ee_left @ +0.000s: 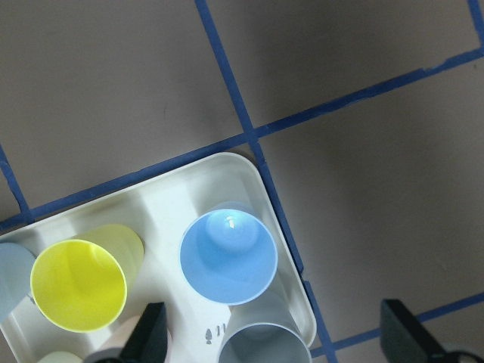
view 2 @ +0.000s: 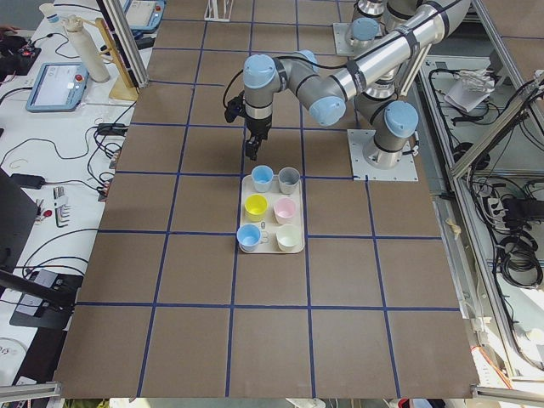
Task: Transfer IKEA cup to right arm and place on rack
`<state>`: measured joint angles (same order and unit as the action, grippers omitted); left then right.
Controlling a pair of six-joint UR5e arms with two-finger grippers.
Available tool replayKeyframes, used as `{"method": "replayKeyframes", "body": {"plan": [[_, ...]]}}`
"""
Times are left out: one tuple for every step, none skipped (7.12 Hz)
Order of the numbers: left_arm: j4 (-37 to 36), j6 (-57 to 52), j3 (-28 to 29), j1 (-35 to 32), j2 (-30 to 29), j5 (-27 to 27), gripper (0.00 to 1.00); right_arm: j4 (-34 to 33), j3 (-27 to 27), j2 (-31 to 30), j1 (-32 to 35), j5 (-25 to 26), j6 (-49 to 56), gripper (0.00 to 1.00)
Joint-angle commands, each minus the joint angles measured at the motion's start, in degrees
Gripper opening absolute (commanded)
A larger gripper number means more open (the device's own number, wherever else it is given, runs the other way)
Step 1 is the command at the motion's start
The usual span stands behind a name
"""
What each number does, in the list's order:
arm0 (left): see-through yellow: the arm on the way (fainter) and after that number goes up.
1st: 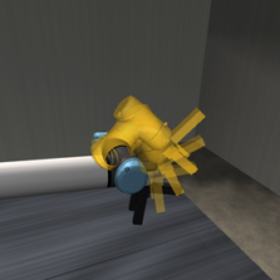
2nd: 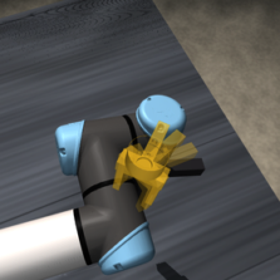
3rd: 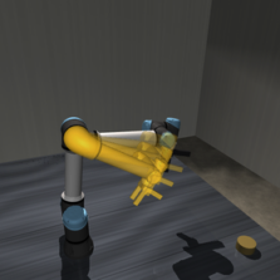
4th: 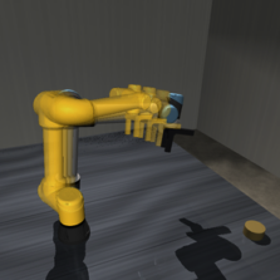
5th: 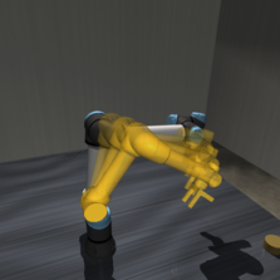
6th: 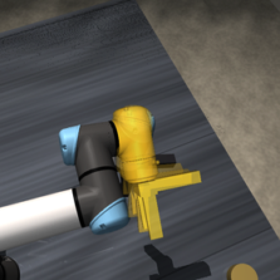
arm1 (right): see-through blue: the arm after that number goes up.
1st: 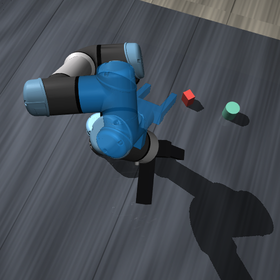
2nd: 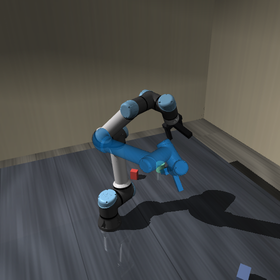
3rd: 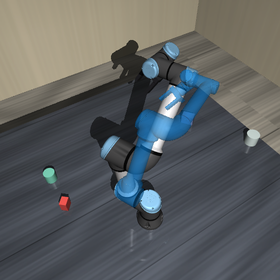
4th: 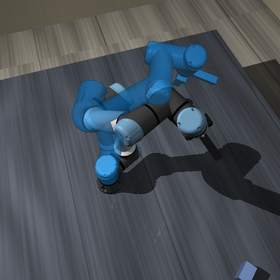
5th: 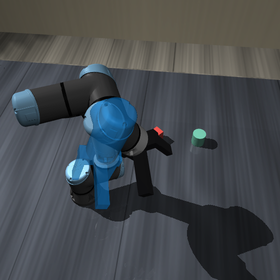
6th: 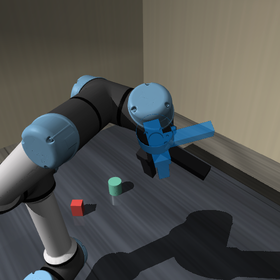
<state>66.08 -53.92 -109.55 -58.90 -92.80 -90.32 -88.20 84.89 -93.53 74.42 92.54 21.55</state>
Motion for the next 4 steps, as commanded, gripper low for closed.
{"method": "replayKeyframes", "body": {"plan": [[-5.93,-2.59,-0.93,1.58,-4.03,-0.12,0.72,0.39,0.36,0.27,-10.56,-0.86,11.35,1.00],[-7.70,-3.29,-0.93,2.11,-5.53,-0.12,0.72,-0.13,1.49,0.54,-14.26,-4.52,17.33,1.00],[-7.72,-4.17,-1.10,3.34,-6.85,-0.03,0.72,-0.31,2.90,0.54,-17.61,-5.95,20.60,1.00],[-7.46,-4.61,-1.71,3.70,-8.17,-0.12,0.72,0.65,4.04,1.06,-20.51,-13.27,22.03,1.00]]}}
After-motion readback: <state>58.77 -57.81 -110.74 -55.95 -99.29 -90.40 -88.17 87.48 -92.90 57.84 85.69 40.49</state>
